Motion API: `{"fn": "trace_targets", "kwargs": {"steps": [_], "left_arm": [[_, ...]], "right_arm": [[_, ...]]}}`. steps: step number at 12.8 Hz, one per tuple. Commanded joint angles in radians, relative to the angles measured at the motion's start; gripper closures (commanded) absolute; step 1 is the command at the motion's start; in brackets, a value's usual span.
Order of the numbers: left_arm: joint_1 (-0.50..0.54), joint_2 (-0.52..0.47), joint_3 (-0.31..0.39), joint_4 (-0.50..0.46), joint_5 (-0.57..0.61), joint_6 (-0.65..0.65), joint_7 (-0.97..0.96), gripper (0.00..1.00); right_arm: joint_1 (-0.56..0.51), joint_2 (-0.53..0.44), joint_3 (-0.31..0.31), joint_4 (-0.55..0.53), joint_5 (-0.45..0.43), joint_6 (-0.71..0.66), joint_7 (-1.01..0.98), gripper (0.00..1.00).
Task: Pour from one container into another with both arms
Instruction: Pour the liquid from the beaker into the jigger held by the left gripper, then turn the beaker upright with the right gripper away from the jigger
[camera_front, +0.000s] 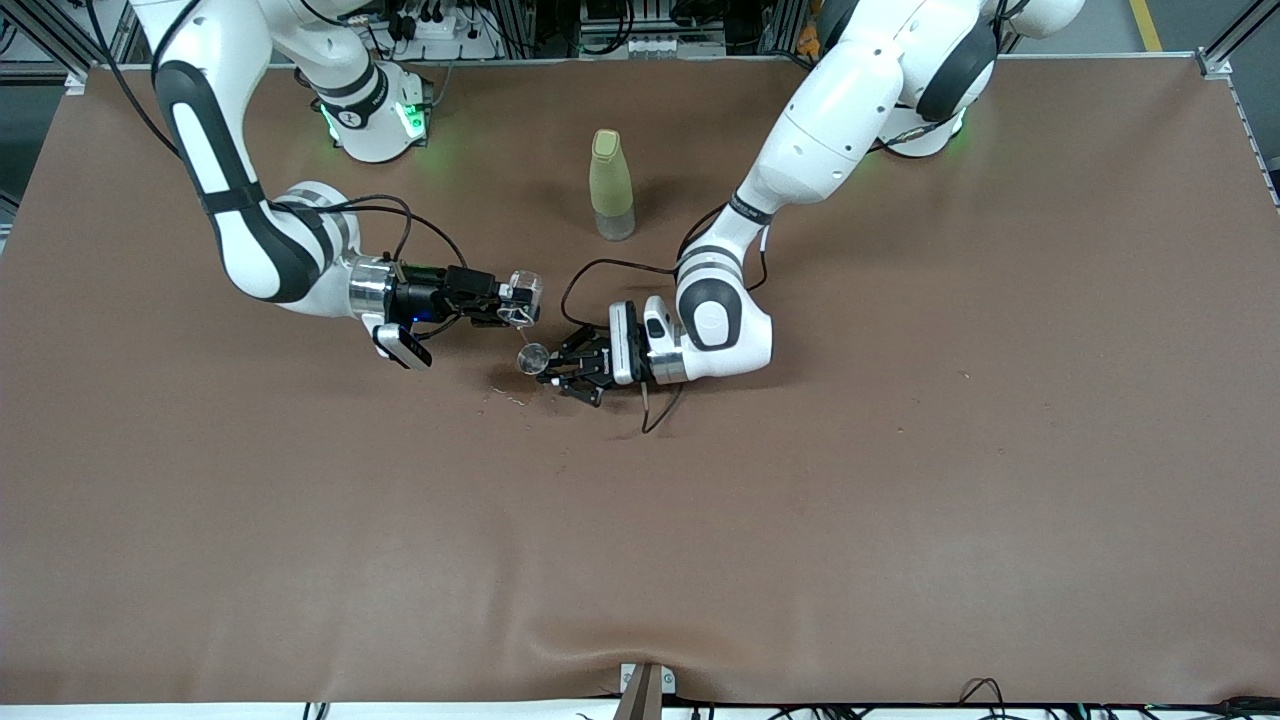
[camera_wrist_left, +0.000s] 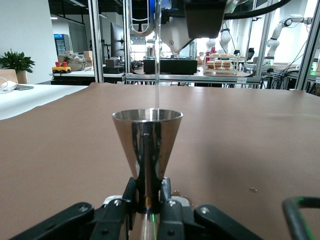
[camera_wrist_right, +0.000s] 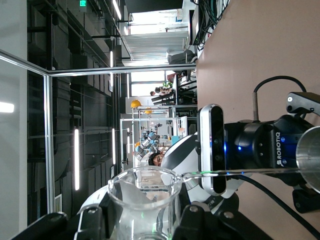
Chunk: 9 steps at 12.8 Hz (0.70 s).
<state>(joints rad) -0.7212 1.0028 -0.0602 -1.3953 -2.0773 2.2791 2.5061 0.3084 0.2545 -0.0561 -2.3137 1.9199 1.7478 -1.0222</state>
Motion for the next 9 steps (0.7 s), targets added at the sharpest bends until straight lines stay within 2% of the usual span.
{"fn": "trace_targets", "kwargs": {"steps": [1, 9], "left_arm": [[-0.007, 0.008, 0.005, 0.018, -0.026, 0.011, -0.003, 1.0], [-0.007, 0.008, 0.005, 0.018, -0.026, 0.011, -0.003, 1.0]], "right_arm": [[-0.009, 0.008, 0.004, 0.0, 0.021, -0.017, 0.016, 0.9], [-0.009, 0.012, 0.002, 0.01, 0.019, -0.01, 0.116, 0.9]]}}
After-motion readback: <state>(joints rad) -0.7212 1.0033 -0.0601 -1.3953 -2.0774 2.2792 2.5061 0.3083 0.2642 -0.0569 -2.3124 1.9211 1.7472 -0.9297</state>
